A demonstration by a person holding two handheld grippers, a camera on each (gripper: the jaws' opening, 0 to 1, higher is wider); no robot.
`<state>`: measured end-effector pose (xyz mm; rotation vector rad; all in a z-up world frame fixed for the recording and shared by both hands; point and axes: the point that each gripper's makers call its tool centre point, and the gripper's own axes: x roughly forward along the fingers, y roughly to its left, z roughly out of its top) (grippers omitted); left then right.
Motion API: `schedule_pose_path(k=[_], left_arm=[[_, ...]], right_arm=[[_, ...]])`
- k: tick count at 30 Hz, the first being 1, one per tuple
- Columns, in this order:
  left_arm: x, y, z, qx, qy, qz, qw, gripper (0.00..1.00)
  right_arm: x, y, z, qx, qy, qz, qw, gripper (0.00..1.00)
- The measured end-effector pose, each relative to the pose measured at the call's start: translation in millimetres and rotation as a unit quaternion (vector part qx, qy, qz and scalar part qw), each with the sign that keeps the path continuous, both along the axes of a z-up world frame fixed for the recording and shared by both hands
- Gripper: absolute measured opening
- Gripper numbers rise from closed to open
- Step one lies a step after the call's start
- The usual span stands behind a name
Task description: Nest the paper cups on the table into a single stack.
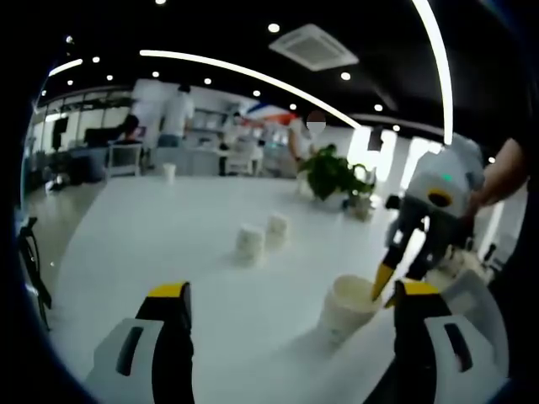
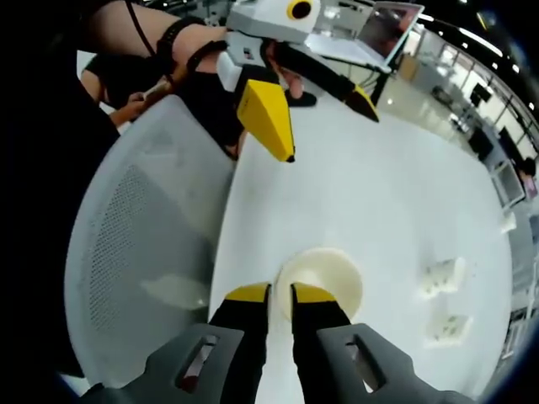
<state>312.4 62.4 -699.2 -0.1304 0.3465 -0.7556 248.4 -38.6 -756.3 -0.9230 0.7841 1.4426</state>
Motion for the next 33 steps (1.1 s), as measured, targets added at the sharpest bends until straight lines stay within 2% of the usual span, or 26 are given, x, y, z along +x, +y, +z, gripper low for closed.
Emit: schedule_pose_path(k=[5,12,14,19,22,25,29,33], left_arm=[[-0.1,-1.4,-1.0,-0.001,0.005,-0.002,1.0,0.98],[0.0,-2.0,-0.8,-0.008,0.006,0.002,0.9999,0.98],[-0.5,-1.7,-1.3,-0.005,0.005,0.002,1.0,0.98],[-0.8,-1.9,-0.5,-0.003,0.0,-0.001,1.0,0.98],[-0.8,-1.6,-2.0,-0.002,0.008,-0.001,1.0,0.98],[-1.5,-2.5,-0.4,-0.005,0.006,-0.002,1.0,0.98],[-2.2,-2.9,-1.1,-0.002,0.008,-0.004,1.0,0.98],[-2.3,-3.2,-1.1,0.0,0.008,-0.006,1.0,0.98]], right_arm=[[1.3,-2.5,5.5,0.009,-0.008,-0.002,0.9999,0.07],[3.7,-1.1,27.1,0.077,0.005,-0.054,0.9955,0.08],[9.1,-0.3,37.5,0.113,0.01,-0.082,0.9901,0.08],[35.3,-10.5,59.4,0.175,-0.018,-0.151,0.9728,0.14],[52.7,-20.2,70.6,0.211,-0.025,-0.202,0.9562,0.18],[68.7,-29.8,75.3,0.23,-0.041,-0.237,0.9431,0.29],[81.7,-39.6,78.9,0.248,-0.042,-0.273,0.9286,0.35],[91.9,-47.5,78.1,0.253,-0.042,-0.3,0.9187,0.41]])
